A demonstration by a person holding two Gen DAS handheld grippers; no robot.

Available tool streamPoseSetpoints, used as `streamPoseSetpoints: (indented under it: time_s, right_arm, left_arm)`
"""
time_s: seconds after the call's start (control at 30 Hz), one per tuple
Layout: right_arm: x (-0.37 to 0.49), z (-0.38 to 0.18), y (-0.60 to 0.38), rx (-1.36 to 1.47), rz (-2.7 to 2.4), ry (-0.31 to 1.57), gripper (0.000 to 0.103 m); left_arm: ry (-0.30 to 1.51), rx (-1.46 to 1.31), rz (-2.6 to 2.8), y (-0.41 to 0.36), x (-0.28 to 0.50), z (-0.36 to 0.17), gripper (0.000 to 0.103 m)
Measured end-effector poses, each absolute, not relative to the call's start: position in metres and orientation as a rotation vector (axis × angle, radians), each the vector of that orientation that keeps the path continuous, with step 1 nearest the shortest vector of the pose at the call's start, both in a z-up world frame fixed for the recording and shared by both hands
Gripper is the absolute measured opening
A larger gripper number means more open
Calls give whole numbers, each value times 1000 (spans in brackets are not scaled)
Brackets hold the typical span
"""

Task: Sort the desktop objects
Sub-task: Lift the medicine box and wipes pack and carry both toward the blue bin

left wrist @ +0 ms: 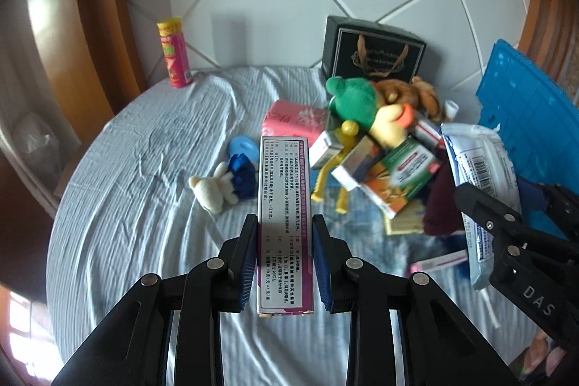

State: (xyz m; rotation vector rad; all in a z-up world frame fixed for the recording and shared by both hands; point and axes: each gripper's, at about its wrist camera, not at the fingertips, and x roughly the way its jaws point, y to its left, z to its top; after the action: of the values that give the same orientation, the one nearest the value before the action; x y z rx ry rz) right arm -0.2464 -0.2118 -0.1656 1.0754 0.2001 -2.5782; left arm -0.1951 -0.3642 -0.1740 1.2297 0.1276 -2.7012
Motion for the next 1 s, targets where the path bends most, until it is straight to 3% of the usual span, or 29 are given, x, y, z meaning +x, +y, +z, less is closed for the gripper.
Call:
streamPoseSetpoints:
  time_s: [0.53,1.0]
  right_arm:
    - [-198,-94,-156,916,-2609,233,55]
    - [-144,-71,-112,935,-2788,216,55]
  left_arm:
    - [96,1119,-2761,-303,-159,-121,28]
    - [27,1138,-2927,-254,-142,-106,28]
